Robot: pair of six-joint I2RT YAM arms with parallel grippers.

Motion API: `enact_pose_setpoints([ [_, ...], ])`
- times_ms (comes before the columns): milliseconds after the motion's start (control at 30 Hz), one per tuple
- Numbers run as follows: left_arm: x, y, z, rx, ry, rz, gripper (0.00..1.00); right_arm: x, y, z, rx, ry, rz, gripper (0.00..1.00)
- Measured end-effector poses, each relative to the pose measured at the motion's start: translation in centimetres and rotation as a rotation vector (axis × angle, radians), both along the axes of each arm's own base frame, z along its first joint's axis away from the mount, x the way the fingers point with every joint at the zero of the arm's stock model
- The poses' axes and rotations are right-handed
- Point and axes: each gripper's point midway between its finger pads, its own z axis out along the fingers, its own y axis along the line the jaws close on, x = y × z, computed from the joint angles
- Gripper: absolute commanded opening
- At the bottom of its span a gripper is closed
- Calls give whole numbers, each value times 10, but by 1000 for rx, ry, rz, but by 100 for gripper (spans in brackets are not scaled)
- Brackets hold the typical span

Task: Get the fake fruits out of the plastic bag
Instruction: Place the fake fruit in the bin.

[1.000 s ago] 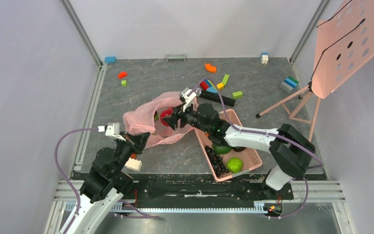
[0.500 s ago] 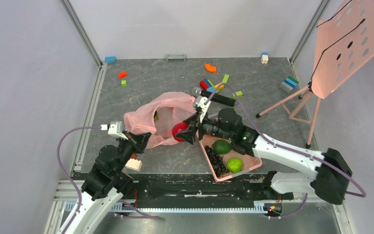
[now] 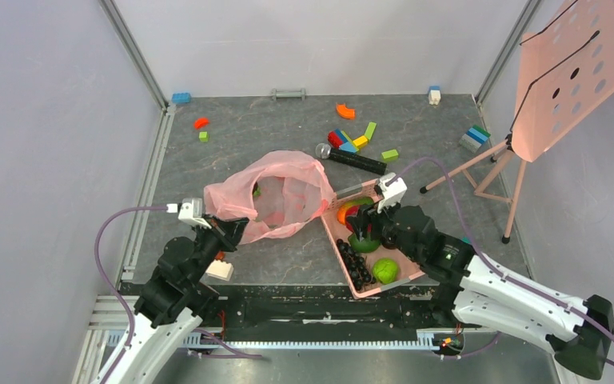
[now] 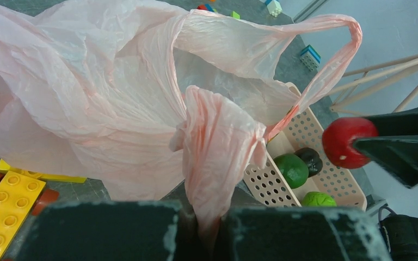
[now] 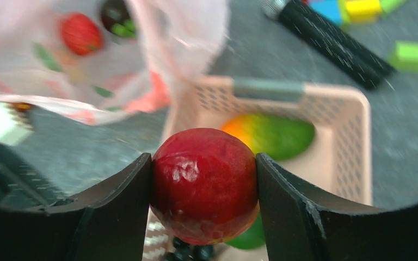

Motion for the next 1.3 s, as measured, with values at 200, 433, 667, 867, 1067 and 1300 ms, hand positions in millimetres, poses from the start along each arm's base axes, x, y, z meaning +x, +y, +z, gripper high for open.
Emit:
enact_pose_setpoints([
  [200, 1, 0, -3, 8, 13, 0, 3, 12, -51, -71, -214, 127, -258, 52],
  [433, 0, 0, -2, 7, 11, 1, 3, 32, -82, -106, -372, 178, -438, 57],
  [667, -1, 1, -2, 9, 14, 3, 3, 38, -90, -120, -424, 198, -477, 75],
  [867, -2, 2, -4, 13, 21, 4, 3, 40, -91, -117, -414, 190, -483, 84],
  [1067, -2, 2, -6, 16, 25, 4, 3, 41, -90, -106, -380, 166, -484, 88],
  [1300, -3, 3, -5, 15, 23, 4, 3, 40, -83, -89, -334, 128, -428, 84],
])
